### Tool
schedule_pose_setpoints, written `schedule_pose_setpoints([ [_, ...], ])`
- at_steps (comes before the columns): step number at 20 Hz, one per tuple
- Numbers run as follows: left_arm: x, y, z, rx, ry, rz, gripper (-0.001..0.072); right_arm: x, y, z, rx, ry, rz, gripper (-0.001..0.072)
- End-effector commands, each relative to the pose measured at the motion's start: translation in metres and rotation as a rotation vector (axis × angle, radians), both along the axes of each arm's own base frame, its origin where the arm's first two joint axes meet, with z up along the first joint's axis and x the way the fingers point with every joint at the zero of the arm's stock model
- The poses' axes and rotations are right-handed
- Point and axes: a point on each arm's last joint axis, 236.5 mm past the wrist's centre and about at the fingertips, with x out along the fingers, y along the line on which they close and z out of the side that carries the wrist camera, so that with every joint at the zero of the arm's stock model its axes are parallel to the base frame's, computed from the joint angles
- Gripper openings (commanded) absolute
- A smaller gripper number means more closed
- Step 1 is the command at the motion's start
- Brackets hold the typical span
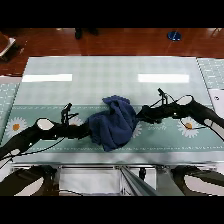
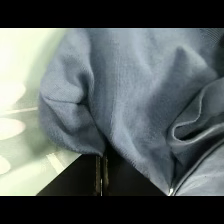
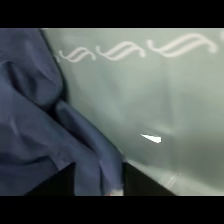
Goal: Fold the shirts.
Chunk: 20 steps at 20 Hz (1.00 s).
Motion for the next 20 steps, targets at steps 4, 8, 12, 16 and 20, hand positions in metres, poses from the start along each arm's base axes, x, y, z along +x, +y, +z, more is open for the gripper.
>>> schedule_pose_setpoints([
  [4,0.021,-0.002,0.018,-0.024,-0.058,0.019,0.0016,0.018,0.031,0.02,0.033,-0.074,0.134,0.0024],
  [8,0.102,0.008,0.131,-0.112,-0.361,0.061,0.0016,0.076,0.01,0.126,-0.055,-0.327,0.21,0.0023],
  [12,0.161,0.067,0.353,-0.138,-0.909,0.233,0.0016,0.115,-0.033,0.345,-0.222,-0.843,0.137,0.0023],
  [16,0.11,0.119,0.526,-0.047,-1.357,0.342,0.0016,0.037,-0.066,0.506,-0.37,-1.24,0.068,0.0023],
  [20,0.038,0.147,0.582,0.167,-1.586,0.406,0.0016,-0.054,-0.107,0.553,-0.521,-1.371,-0.036,0.0023],
])
